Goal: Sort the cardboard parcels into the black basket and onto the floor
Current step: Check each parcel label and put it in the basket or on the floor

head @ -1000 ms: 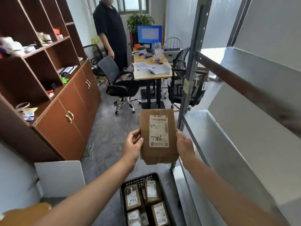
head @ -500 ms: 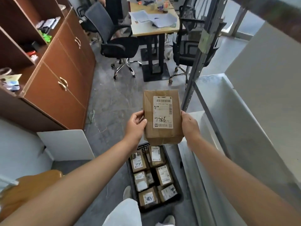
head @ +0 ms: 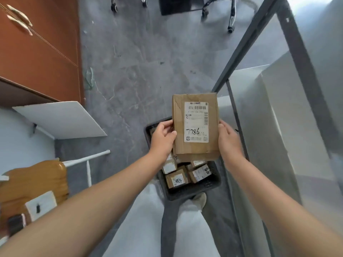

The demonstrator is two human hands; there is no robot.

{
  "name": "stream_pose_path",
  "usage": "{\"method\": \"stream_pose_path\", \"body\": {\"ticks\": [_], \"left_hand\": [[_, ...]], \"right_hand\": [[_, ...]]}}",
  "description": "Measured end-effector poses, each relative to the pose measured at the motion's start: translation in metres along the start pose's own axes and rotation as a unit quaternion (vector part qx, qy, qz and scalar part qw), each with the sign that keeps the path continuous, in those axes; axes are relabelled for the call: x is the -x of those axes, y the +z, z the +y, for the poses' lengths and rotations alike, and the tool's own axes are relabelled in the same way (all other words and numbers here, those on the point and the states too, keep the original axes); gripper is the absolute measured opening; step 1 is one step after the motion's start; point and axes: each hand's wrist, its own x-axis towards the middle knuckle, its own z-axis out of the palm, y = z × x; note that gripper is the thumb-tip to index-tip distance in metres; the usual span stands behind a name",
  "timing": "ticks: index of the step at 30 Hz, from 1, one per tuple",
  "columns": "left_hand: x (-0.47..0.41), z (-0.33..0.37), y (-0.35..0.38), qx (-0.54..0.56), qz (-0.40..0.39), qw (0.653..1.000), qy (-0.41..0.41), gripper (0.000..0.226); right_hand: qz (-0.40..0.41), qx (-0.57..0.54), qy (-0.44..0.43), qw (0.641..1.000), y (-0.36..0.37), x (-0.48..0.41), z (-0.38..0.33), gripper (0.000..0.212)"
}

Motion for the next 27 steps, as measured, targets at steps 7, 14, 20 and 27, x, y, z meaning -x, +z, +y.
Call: {"method": "stream_pose_path", "body": {"ticks": [7,14,20,27], "left_hand": [[-0.043,-0.13,0.016,0.013,-0.016,0.996,-0.083,0.039],[-0.08,-0.262,0.024,0.022,-0.007,0.984,-0.176,0.044],[-0.113,-0.342,0.031,0.049,0.039,0.969,-0.239,0.051],[-0.144,-0.38,0.051,0.073,0.011,0.954,-0.291,0.053]], "right_hand": [[0.001,0.056,0.049,0.997,0.035,-0.06,0.135,0.035],[0.0,0.091,0.114,0.989,0.064,-0.109,0.271,0.046],[-0.068,0.135,0.134,0.979,0.087,-0.152,0.337,0.07],[-0.057,0.18,0.104,0.976,0.101,-0.205,0.364,0.072]]}}
